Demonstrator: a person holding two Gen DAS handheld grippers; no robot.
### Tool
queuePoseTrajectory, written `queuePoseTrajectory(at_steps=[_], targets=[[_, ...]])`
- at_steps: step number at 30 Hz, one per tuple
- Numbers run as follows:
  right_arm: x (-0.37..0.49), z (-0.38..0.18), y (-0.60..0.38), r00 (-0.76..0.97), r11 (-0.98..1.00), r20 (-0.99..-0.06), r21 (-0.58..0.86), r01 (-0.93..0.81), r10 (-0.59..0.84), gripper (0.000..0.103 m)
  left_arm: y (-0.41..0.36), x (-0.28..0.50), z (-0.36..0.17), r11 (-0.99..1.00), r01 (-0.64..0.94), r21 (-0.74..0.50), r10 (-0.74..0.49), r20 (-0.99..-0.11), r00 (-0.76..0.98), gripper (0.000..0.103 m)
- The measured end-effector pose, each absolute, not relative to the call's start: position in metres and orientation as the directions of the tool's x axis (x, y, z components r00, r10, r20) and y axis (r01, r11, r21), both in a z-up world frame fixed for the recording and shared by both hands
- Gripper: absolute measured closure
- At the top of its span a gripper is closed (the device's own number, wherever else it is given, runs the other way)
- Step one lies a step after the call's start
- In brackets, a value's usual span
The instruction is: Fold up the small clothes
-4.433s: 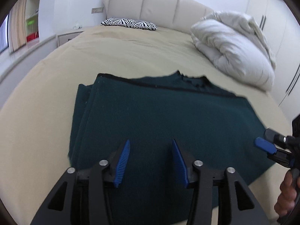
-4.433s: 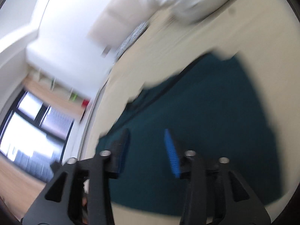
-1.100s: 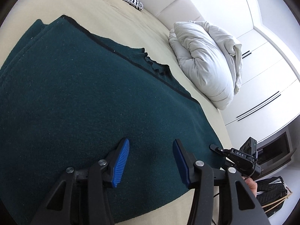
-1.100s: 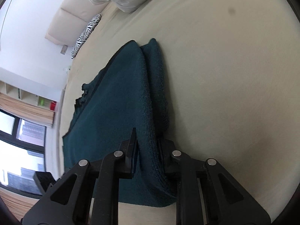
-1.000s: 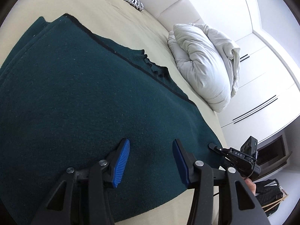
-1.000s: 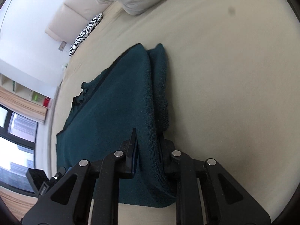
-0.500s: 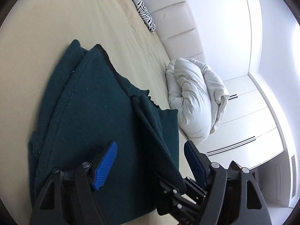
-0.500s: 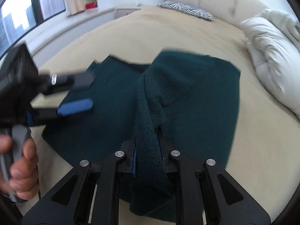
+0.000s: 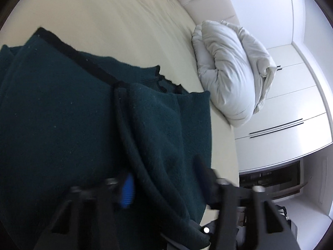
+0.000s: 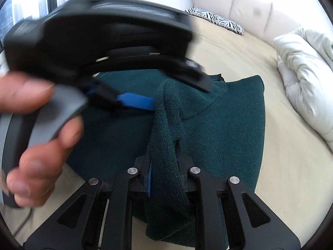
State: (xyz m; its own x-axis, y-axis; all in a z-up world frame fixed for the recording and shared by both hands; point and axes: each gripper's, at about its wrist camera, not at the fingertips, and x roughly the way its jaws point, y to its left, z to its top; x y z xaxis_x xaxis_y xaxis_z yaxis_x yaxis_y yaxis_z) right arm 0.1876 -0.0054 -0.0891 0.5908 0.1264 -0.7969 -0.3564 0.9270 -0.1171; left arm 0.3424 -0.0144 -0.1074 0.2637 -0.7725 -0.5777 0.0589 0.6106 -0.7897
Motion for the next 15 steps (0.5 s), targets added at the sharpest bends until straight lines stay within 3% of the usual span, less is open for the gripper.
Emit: queuePoseTrajectory(at_steps=[2, 5, 7, 8, 15], targets=[[0.177, -0.088, -0.004, 0.596, 0.918, -0.789, -0.116, -0.379, 0.146, 0.083, -0.017, 0.342, -0.112, 0.629, 0.06, -0.776, -0.759, -0.595, 0.263, 0.087], [0.159, -0.086, -0.007, 0.58, 0.904, -0.787, -0.072, -0.422, 0.208, 0.075, -0.014, 0.338, -0.116, 0.629, 0.055, -0.775, -0.755, -0.594, 0.277, 0.09], [0.14, -0.078, -0.013, 0.575, 0.895, -0.773, -0.02, -0.445, 0.268, 0.053, -0.006, 0.336, -0.116, 0.624, 0.05, -0.78, -0.756, -0.587, 0.291, 0.091], [0.13, -0.071, -0.018, 0.583, 0.896, -0.756, 0.009, -0.445, 0.297, 0.048, -0.004, 0.336, -0.116, 0.619, 0.048, -0.784, -0.758, -0.581, 0.295, 0.091], [0.107, -0.039, -0.087, 0.648, 0.911, -0.64, 0.274, -0.309, 0.413, 0.047, 0.045, 0.327, -0.099, 0.614, 0.049, -0.788, -0.752, -0.565, 0.34, 0.091]])
